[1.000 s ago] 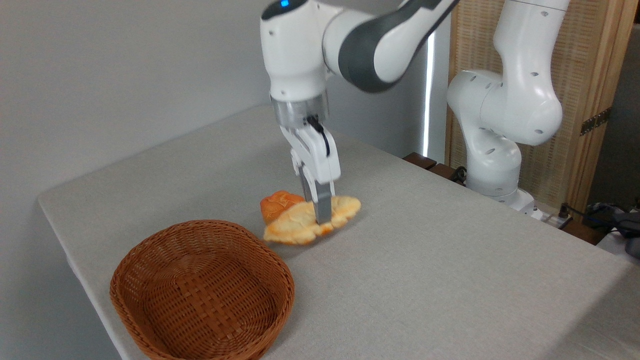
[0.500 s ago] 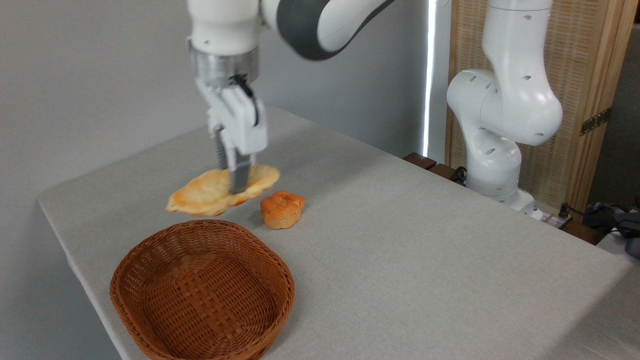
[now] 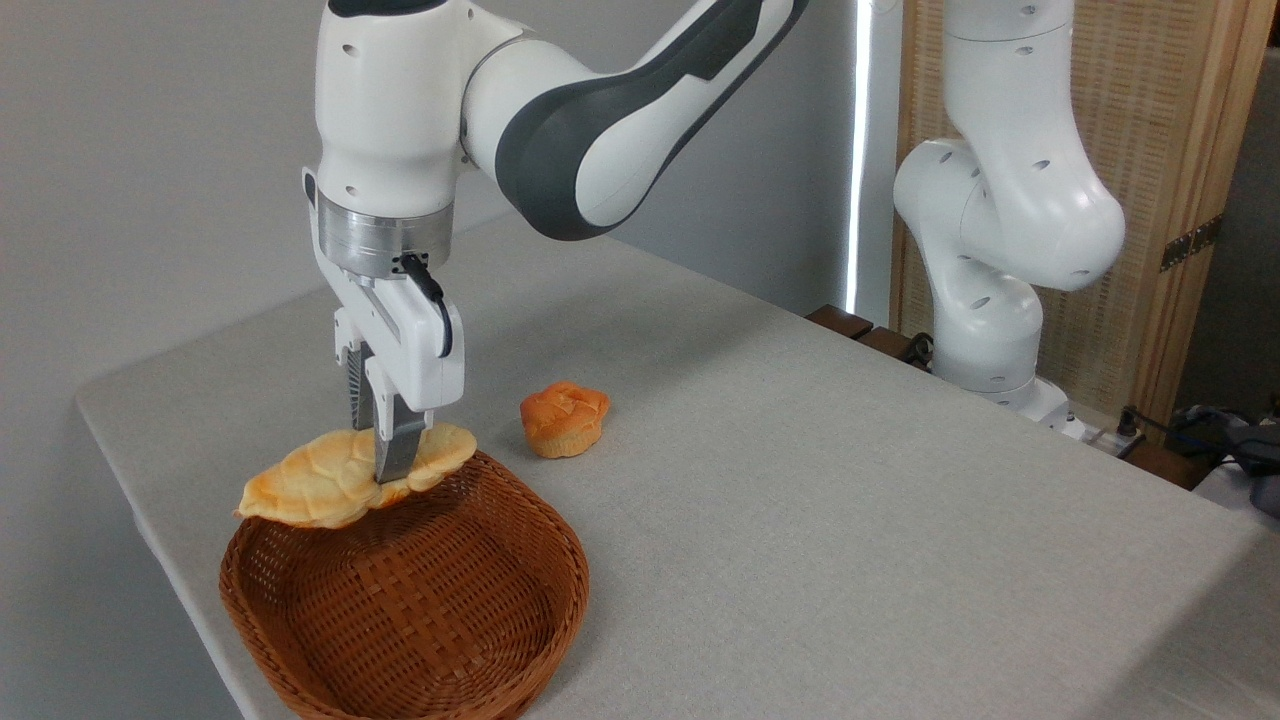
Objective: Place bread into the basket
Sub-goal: 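Lower the loaf into the basket and open the gripper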
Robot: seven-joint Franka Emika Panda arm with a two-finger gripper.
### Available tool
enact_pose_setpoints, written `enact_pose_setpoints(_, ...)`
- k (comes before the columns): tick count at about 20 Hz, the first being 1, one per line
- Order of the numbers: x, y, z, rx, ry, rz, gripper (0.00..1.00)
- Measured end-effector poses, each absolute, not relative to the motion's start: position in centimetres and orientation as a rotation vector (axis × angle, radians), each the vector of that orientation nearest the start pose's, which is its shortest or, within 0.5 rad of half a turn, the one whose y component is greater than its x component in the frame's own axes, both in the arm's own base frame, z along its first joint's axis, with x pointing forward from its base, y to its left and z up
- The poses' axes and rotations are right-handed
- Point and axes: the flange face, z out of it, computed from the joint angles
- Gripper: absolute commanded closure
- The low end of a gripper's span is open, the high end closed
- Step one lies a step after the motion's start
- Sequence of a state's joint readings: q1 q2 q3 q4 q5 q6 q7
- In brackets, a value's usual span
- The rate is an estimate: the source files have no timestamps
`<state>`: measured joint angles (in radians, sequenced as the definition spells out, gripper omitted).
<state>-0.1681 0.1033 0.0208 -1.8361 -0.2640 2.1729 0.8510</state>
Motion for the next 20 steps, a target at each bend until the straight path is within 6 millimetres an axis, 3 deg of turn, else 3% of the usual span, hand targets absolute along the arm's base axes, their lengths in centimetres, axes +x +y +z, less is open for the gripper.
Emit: enact_pose_setpoints(20,60.55,-10.04,49.58,-2.945,1.357,-0.489,0.0)
